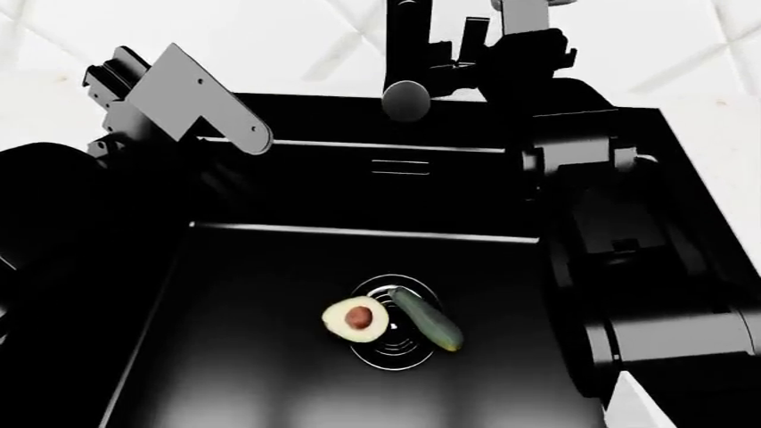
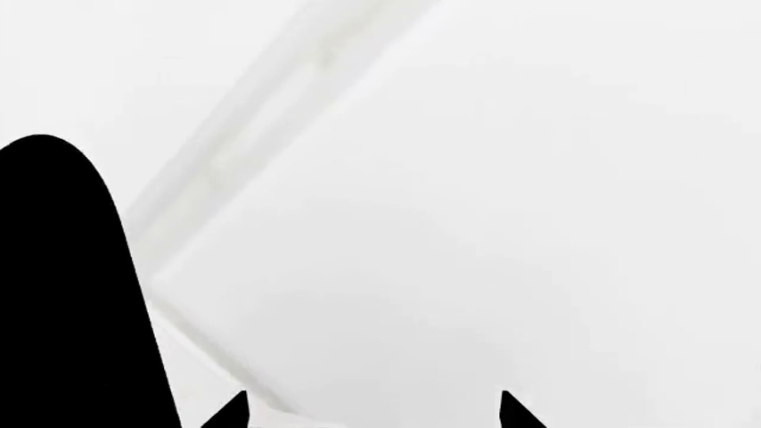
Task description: Pick up the fruits and vegetables and place them in the sink. Turn on the sink faucet to wash them. Then turn the sink off and put them in the tray.
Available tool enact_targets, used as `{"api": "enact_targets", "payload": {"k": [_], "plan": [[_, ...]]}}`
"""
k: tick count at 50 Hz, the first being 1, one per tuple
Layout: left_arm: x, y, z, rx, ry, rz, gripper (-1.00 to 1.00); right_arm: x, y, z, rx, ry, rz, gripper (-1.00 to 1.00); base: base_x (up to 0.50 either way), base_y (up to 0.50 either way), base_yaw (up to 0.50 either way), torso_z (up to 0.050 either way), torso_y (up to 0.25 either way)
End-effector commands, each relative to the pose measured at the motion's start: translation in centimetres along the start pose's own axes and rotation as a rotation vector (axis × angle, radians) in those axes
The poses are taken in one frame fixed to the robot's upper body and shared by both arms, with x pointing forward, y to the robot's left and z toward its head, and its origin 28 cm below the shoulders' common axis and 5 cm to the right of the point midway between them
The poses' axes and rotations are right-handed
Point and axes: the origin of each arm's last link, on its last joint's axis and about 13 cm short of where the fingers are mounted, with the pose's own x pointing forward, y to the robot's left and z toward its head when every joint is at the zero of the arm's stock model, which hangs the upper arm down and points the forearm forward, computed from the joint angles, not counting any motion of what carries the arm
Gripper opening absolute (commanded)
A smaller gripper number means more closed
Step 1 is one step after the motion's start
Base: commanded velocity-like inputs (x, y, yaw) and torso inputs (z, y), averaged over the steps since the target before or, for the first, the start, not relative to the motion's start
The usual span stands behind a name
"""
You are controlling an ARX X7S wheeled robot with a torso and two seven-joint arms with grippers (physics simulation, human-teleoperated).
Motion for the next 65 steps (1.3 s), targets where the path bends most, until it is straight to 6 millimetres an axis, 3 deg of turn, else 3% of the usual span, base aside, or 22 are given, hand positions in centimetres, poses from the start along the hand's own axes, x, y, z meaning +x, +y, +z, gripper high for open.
{"api": "enact_targets", "payload": {"k": [1,25,65], "plan": [[0.0,0.1,0.1,-0.003,-0.002,0.001,1.00,-0.6,-1.5,-3.2,-0.050,0.164,-0.107,1.00,0.00,0.00,0.00,0.000,0.000],[0.0,-0.1,0.1,0.001,-0.002,-0.007,1.00,-1.5,-4.0,-3.6,0.001,0.161,-0.325,1.00,0.00,0.00,0.00,0.000,-0.003],[0.0,-0.4,-0.1,0.001,-0.003,-0.016,1.00,-1.6,-3.7,-0.2,-0.001,-0.051,-0.194,1.00,0.00,0.00,-0.01,0.000,-0.001]]}}
